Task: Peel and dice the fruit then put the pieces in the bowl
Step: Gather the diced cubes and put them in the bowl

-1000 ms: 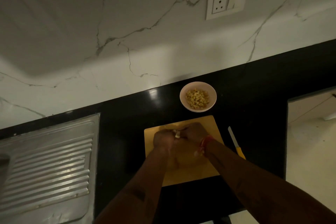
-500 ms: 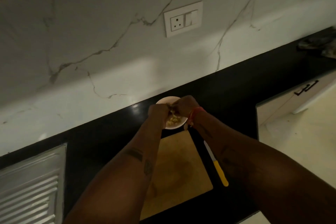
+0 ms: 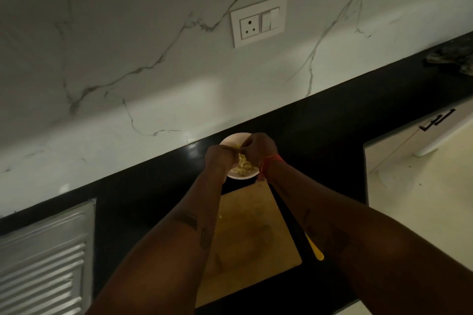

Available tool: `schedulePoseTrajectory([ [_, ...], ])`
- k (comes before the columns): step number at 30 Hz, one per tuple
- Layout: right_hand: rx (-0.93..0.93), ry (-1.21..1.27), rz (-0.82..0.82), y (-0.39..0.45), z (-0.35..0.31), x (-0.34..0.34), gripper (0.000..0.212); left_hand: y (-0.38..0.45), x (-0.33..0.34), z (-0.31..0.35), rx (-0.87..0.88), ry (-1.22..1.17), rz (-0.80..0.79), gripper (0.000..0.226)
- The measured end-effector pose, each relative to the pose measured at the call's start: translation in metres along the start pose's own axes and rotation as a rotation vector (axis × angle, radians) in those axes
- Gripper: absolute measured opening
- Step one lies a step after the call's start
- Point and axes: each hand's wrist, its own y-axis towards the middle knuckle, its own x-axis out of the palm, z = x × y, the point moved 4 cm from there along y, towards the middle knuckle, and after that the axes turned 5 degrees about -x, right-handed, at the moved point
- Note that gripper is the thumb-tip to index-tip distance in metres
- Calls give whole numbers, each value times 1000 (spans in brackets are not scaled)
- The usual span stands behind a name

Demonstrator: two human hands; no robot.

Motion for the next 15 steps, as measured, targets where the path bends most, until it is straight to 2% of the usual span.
schedulePoseTrajectory([
  [3, 15, 128, -86, -24, 3, 20, 28, -25, -14, -25, -31, -201, -61, 29],
  [6, 90, 358, -124, -55, 15, 42, 11, -48, -23, -63, -55, -368, -144, 13],
  [7, 95, 338, -141, -63, 21, 52, 8, -52, -26, -79, -38, -352, -149, 12],
  [10, 48, 138, -265, -83, 36, 87, 16, -65, -36, -128, -34, -182, -128, 18],
  [13, -41, -95, -320, -91, 45, 116, 25, -69, -47, -167, -49, 1, -29, 22],
  [15, -119, -247, -412, -95, 39, 129, 34, -77, -50, -176, 2, 127, 15, 21],
])
